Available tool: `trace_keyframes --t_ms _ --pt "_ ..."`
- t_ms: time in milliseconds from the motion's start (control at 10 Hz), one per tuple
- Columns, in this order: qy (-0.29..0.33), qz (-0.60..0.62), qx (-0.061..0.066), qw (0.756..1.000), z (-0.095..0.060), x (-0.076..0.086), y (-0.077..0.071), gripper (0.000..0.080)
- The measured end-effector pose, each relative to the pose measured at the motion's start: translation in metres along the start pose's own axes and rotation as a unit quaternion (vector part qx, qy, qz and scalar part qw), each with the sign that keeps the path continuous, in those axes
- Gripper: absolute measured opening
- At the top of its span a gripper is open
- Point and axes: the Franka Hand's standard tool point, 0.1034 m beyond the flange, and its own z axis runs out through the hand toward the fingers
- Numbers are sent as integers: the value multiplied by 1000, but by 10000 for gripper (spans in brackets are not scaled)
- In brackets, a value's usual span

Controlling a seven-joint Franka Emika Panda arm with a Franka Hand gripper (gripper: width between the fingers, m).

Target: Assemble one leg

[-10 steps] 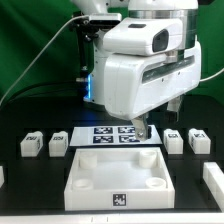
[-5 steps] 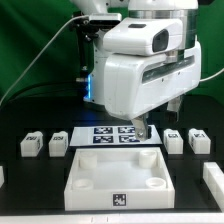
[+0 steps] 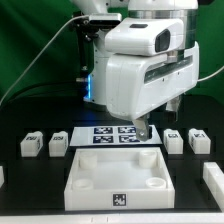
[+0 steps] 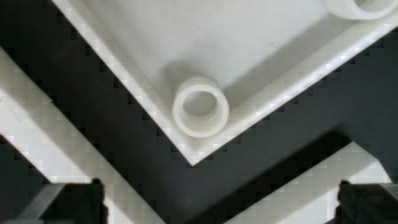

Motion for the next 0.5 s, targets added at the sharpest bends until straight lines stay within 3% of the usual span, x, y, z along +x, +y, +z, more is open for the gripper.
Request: trace_keyframes --t_ms 200,400,500 --pt "1 -134 -4 991 8 -29 -27 650" --pt "6 -253 -8 967 35 -66 -51 650" --pt "5 -298 -1 955 47 -82 -55 650"
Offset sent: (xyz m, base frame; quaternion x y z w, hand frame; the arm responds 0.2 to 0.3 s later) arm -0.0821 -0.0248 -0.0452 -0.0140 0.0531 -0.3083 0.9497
